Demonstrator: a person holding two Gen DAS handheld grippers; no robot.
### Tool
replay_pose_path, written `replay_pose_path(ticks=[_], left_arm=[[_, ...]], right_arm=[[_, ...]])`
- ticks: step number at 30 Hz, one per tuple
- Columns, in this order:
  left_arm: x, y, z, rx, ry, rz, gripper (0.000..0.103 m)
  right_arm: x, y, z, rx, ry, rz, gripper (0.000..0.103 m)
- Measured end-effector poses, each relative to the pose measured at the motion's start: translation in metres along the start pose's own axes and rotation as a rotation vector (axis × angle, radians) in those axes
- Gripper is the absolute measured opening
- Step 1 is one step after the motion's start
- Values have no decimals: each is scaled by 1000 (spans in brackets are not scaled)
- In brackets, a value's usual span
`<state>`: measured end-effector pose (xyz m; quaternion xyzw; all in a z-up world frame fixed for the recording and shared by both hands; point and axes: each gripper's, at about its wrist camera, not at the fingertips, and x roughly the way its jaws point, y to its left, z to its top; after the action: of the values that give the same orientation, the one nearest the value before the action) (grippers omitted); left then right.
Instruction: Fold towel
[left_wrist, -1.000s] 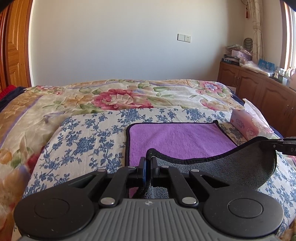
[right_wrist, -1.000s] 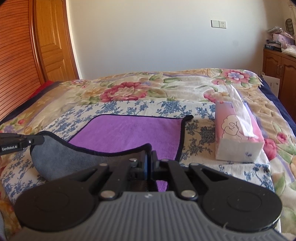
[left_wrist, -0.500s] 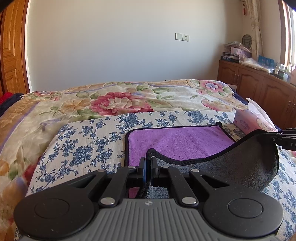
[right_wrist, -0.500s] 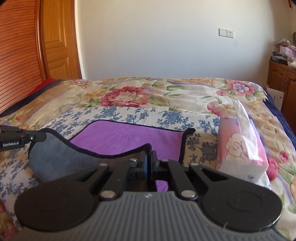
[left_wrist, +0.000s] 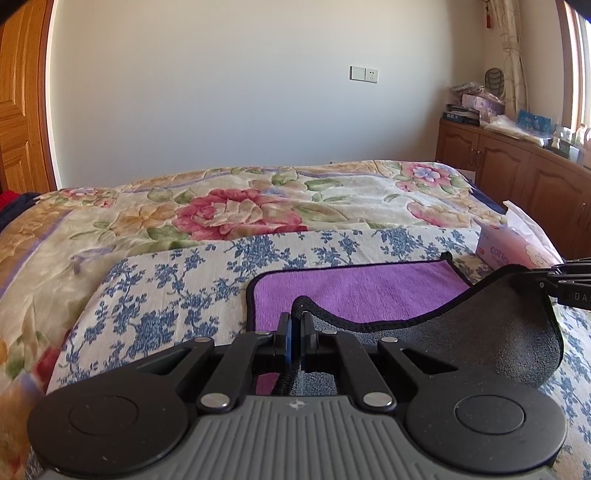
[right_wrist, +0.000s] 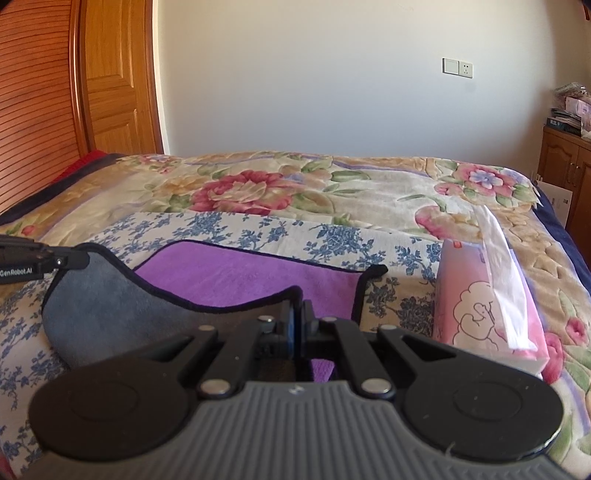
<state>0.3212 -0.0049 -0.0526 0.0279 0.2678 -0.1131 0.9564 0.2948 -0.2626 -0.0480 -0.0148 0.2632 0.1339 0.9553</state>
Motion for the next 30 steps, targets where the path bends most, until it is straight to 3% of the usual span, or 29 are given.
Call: replay_pose_path(ticks=[30], left_arm=[[46,1,34,39,-39,16,5]], right_arm=[[35,-24,15,10,-70,-34,4]])
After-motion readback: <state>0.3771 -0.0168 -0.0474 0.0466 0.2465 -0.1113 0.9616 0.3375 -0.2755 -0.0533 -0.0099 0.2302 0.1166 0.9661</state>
